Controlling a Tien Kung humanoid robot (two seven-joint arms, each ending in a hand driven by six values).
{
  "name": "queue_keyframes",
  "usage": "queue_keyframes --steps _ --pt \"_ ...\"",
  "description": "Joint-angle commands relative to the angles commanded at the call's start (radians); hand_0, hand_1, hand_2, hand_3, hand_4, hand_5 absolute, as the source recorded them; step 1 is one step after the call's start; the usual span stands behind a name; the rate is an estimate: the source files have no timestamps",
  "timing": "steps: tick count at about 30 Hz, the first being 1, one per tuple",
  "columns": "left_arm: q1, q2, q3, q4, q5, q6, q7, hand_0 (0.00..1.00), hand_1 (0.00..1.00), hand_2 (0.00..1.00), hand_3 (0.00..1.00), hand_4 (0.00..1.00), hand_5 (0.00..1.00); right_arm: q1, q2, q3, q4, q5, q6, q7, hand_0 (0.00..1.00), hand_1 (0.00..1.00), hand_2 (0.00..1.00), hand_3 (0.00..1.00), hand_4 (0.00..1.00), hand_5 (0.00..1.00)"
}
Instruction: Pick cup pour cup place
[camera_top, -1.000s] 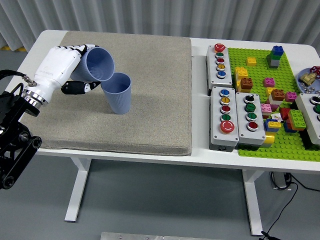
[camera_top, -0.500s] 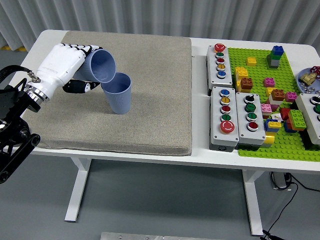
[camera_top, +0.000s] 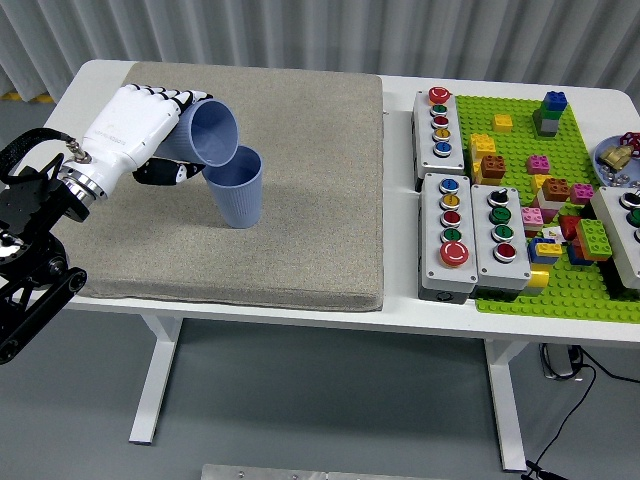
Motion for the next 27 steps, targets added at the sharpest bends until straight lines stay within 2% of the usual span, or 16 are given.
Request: queue_keyframes --steps 11,26,27 --pt "-0.028 0.022 0.047 0.034 0.0 0.003 0.041 0.468 0.519 0.619 0.758 0.564 0.079 -0.006 -0.001 -0.003 0.0 0.002 0.0 0.002 0.748 0.714 0.767 0.617 0.197 0.181" --pt "-0.06 0.051 0.103 0.027 0.0 0.003 0.074 0.474 0.52 0.616 0.752 0.562 0.062 -0.007 -0.002 -0.004 0.0 0.008 -0.001 0.004 0.748 0.714 0.767 0.617 0.197 0.18" --pt "-0.065 0.053 0.108 0.025 0.0 0.002 0.078 0.482 0.522 0.614 0.752 0.547 0.037 -0.007 -0.003 -0.005 0.0 0.008 0.0 0.004 0.748 0.714 0.767 0.617 0.198 0.181"
